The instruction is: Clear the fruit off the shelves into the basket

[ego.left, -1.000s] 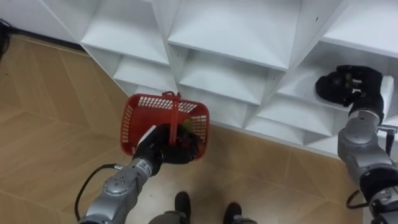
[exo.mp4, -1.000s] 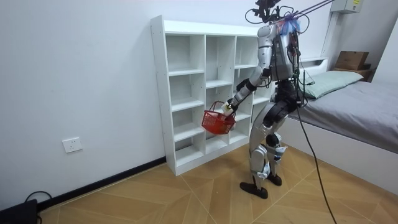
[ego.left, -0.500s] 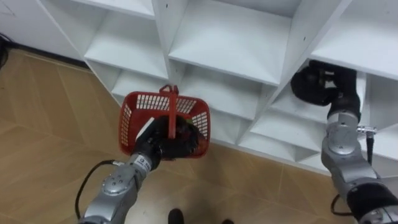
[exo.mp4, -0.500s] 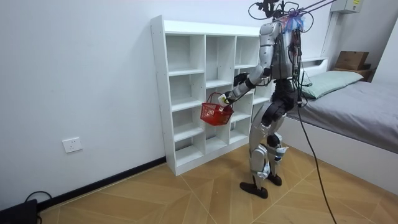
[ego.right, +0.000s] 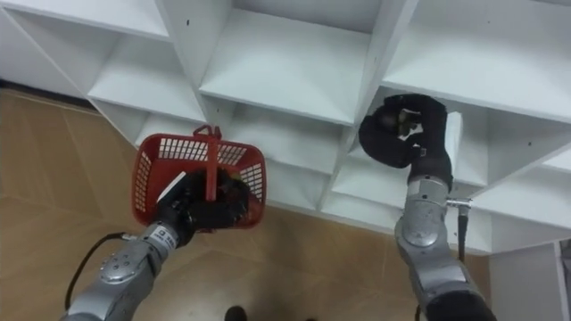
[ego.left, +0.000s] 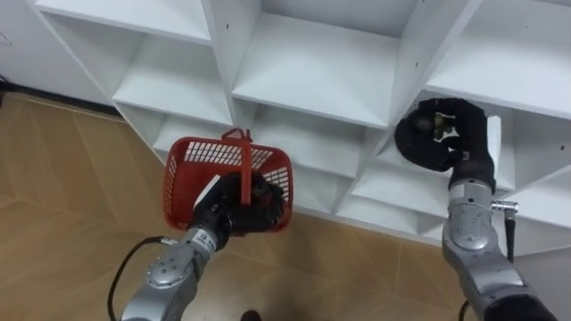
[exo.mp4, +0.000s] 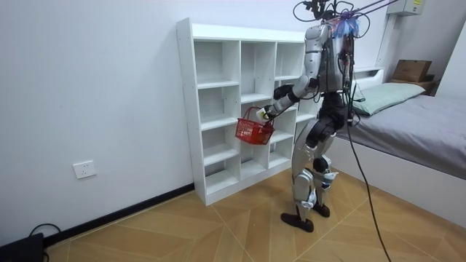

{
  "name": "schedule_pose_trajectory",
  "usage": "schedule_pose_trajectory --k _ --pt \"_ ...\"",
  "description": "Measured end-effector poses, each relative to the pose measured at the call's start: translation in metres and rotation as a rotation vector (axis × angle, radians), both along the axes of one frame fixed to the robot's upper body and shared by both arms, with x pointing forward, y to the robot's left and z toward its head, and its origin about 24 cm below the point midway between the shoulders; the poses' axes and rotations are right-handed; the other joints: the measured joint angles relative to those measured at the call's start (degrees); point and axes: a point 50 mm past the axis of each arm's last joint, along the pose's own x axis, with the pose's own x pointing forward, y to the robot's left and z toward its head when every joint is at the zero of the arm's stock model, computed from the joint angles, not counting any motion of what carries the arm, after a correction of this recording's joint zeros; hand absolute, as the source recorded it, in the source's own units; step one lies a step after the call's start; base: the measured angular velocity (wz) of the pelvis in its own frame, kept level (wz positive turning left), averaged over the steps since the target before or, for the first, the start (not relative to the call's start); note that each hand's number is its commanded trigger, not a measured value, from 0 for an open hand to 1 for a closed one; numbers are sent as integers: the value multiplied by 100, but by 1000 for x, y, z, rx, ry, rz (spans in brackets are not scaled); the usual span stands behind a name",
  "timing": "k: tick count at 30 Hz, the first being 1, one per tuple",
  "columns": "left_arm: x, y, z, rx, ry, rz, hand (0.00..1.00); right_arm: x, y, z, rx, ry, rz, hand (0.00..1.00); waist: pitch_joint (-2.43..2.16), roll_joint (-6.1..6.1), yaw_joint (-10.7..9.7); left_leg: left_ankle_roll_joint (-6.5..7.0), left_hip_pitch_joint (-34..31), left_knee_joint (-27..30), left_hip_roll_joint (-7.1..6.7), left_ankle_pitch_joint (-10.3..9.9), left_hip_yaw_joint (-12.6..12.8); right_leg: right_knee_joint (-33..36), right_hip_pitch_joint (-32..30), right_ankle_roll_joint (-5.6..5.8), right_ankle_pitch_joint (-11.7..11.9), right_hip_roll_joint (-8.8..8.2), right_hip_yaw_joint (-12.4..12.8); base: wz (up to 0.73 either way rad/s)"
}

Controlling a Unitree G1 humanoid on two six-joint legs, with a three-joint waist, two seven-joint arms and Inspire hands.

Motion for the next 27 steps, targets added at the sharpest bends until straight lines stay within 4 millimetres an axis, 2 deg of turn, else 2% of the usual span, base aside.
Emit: schedule_pose_trajectory --k 7,23,27 --pt "-10 -8 -4 -39 7 5 100 -11 17 -16 38 60 59 100 6 58 -1 -9 36 -53 1 8 54 -33 -16 -2 -2 1 42 -4" --pt "-13 -18 -4 -78 -15 6 100 -17 29 -13 89 12 74 100 -9 115 -29 -33 6 -118 12 -4 102 -123 -31 -1 -1 38 71 0" --pt "-13 -20 -3 -86 -24 6 100 -17 34 -11 97 3 85 100 -6 140 -3 -33 3 -118 20 -4 160 -62 -99 -1 -2 39 155 -9"
